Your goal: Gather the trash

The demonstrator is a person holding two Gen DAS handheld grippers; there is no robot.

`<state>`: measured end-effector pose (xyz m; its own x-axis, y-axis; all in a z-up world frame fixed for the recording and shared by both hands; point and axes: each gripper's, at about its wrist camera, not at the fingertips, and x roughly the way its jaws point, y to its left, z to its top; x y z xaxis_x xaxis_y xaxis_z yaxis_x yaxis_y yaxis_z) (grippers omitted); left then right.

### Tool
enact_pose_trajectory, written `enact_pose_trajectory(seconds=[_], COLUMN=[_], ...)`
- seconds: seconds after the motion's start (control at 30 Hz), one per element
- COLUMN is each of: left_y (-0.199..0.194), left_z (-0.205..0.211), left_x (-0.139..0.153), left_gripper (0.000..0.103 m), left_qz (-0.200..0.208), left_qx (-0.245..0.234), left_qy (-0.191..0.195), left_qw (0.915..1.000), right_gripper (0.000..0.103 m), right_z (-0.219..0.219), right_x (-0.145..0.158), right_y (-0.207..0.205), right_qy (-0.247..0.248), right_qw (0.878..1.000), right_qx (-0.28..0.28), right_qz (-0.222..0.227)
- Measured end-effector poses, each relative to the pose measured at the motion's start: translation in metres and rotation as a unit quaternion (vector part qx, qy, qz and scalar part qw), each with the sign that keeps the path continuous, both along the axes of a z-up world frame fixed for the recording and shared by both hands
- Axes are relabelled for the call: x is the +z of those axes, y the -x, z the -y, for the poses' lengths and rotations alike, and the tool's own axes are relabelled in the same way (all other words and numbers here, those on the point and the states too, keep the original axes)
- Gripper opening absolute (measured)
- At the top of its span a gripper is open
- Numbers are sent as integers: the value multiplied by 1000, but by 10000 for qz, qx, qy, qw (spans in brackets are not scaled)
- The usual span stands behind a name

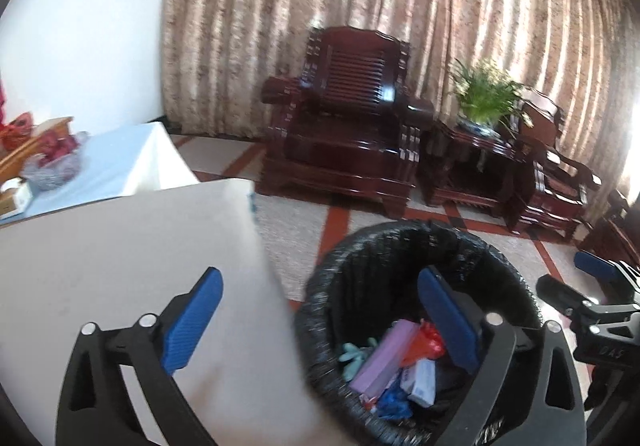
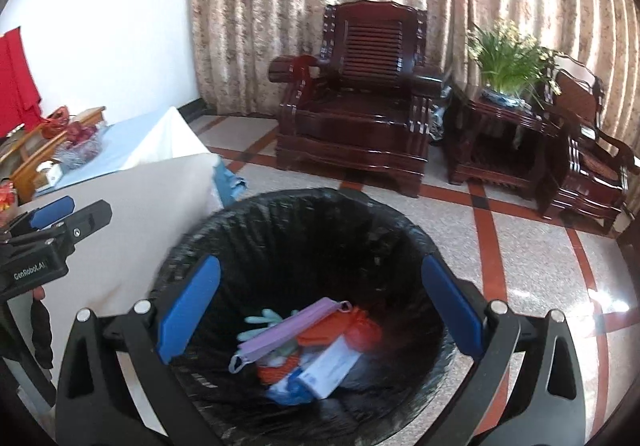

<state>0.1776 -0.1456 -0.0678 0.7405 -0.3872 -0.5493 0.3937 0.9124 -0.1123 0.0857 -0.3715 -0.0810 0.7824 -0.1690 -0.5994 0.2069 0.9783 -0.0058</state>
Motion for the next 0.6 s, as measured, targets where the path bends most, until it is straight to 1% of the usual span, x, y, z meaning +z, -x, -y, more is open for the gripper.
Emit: enact_pose_trajectory(seconds=[0.23,0.3,0.47,0.6], left_y=[30,39,66,82], left_z=[-52,-64,-92,-105], left_x=[21,26,46,58], left_gripper=[97,97,97,97], left_qz=[-64,-69,55,67], left_qx=[548,675,820,885], left_qy=[-38,-132,-235,-218], left_qw=[9985,9976,9963,9958], right_gripper=[98,98,98,98], right_z=[-41,-55,-84,-101], right_x=[33,40,59,74], right_y=[18,25,42,56], right_qy=[-255,-253,-153,-68], right_qw=[9992,9988,9981,9975], right_qx=[307,395,569,663], right_qz=[82,110,192,251])
